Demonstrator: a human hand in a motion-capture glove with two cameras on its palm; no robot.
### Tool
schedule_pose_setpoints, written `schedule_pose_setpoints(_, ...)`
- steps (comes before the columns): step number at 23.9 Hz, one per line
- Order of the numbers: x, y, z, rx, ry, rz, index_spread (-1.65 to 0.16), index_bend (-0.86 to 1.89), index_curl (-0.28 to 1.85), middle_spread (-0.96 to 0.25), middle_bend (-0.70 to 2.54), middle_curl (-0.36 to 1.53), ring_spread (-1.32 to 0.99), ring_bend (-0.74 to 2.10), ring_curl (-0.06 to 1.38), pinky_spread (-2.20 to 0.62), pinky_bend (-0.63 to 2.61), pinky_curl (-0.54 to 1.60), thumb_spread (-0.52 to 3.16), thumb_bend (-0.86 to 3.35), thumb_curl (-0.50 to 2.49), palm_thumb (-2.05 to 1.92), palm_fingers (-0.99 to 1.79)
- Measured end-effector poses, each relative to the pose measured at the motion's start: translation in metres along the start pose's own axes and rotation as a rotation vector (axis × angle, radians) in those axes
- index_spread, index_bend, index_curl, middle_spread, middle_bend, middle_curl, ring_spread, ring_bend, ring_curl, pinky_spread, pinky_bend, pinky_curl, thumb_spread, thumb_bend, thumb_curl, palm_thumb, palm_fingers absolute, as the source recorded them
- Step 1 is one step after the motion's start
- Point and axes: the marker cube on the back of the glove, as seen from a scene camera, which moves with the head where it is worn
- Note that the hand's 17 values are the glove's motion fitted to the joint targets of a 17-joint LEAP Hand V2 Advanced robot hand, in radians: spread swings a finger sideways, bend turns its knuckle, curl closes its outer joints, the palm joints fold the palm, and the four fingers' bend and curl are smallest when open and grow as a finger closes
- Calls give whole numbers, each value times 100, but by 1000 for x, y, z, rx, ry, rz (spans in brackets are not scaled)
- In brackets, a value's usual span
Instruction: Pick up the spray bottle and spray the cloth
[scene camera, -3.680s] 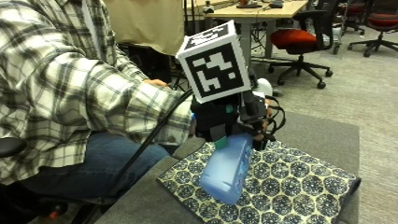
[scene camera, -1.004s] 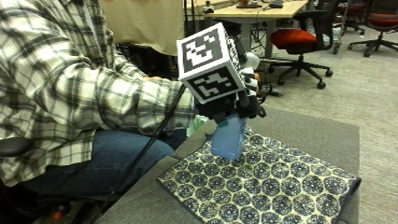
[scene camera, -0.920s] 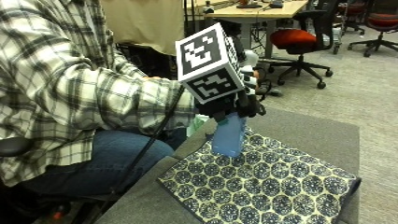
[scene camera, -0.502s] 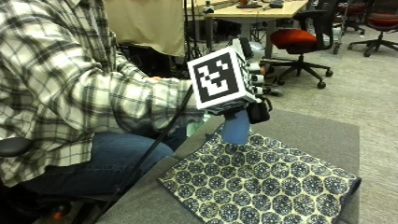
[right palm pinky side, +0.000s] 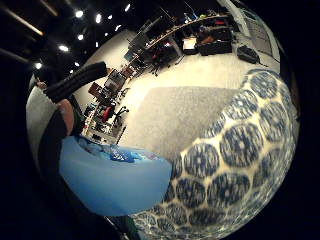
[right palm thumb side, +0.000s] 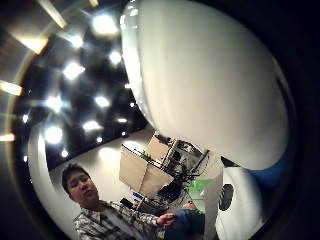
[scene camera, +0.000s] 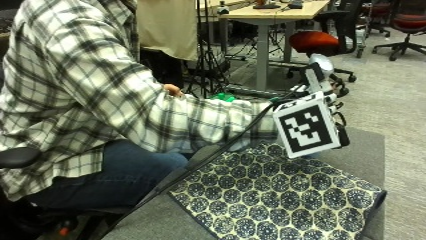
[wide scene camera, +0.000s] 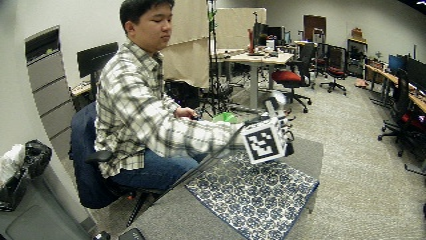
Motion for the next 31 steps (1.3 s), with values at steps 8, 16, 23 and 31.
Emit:
schedule_pose_setpoints(8,50,-37,35,-15,-11,-25,-29,24,65,-12,58,55,-20,57,48,-13,42,39,13,-3,81,111,127)
schedule_pose_setpoints(16,56,-38,53,-77,24,-108,-28,22,65,-12,57,55,-20,56,48,-13,43,39,15,-3,81,110,126)
schedule_pose_setpoints(23,59,-39,53,-59,21,-92,-29,20,64,-13,57,55,-21,56,48,-15,43,39,18,-3,81,109,127)
schedule_pose_setpoints(31,63,-41,52,-119,22,-60,-29,19,64,-13,56,55,-23,54,48,-17,44,39,20,-3,81,109,127)
